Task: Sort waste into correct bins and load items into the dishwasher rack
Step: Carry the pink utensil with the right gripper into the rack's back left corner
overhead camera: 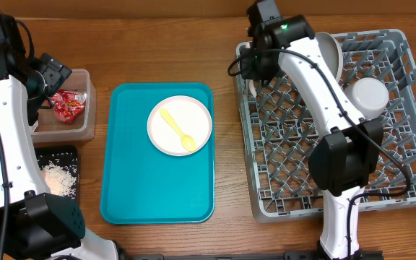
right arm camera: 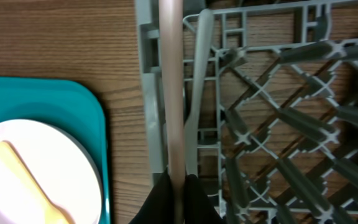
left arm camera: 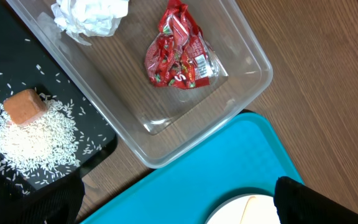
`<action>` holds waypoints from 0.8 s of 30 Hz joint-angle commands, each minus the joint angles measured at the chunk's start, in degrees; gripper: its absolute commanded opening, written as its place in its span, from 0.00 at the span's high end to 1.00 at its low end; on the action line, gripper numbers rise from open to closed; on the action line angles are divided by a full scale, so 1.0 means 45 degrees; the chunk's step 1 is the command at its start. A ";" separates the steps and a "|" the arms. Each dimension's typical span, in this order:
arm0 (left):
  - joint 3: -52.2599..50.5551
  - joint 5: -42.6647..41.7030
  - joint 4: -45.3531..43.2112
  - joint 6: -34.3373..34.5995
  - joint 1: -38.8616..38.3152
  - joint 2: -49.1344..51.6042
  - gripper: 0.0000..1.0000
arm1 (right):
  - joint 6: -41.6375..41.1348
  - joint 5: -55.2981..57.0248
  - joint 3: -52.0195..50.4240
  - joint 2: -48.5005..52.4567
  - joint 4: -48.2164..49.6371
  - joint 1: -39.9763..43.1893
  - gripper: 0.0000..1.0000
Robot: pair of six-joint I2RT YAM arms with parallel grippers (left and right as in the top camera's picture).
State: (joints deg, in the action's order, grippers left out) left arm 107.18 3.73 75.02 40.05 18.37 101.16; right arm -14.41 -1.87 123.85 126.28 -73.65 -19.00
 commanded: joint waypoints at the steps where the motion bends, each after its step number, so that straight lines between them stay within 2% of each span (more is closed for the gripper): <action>1: -0.0024 0.0165 -0.0019 -0.0049 -0.0005 0.0000 0.00 | 0.0063 0.0126 -0.0175 -0.0457 -0.0015 -0.0083 0.96; 7: -0.0019 0.0170 -0.0019 -0.0049 -0.0005 0.0000 0.00 | 0.0194 0.0223 -0.1137 -0.0452 0.0447 -0.0078 0.94; 10: -0.0019 0.0165 -0.0019 -0.0049 -0.0005 0.0000 0.00 | 0.0194 0.0223 -0.1345 -0.0452 0.0583 -0.0078 0.82; 11: -0.0024 0.0170 -0.0019 -0.0049 -0.0005 0.0000 0.00 | 0.0194 0.0223 -0.1350 -0.0452 0.0583 -0.0078 0.75; 12: -0.0019 0.0170 -0.0019 -0.0049 -0.0005 0.0005 0.00 | 0.0194 0.0219 -0.1350 -0.0452 0.0583 -0.0078 0.62; 13: -0.0024 0.0170 -0.0019 -0.0049 -0.0005 0.0000 0.00 | 0.0194 0.0219 -0.1350 -0.0452 0.0588 -0.0083 0.46; 14: -0.0019 0.0165 -0.0019 -0.0049 -0.0005 0.0000 0.00 | 0.0194 0.0219 -0.1350 -0.0452 0.0583 -0.0083 0.25; 15: -0.0024 0.0170 -0.0019 -0.0049 -0.0005 0.0000 0.00 | 0.0189 0.0214 -0.1350 -0.0452 0.0578 -0.0083 0.13; 16: -0.0019 0.0170 -0.0019 -0.0049 -0.0005 0.0000 0.00 | 0.0180 0.0209 -0.1350 -0.0452 0.0573 -0.0083 0.08; 20: -0.0024 0.0170 -0.0019 -0.0049 -0.0005 0.0000 0.00 | 0.0146 -0.0471 -0.1263 -0.0515 0.0505 -0.0087 0.07; 24: -0.0024 0.0170 -0.0019 -0.0049 -0.0005 0.0000 0.00 | 0.0855 -0.3011 -0.1064 -0.0559 0.0884 -0.0389 0.08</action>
State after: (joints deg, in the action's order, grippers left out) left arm 107.18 3.73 75.02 40.03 18.37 101.16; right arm -13.23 -5.74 117.95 126.28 -71.05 -19.27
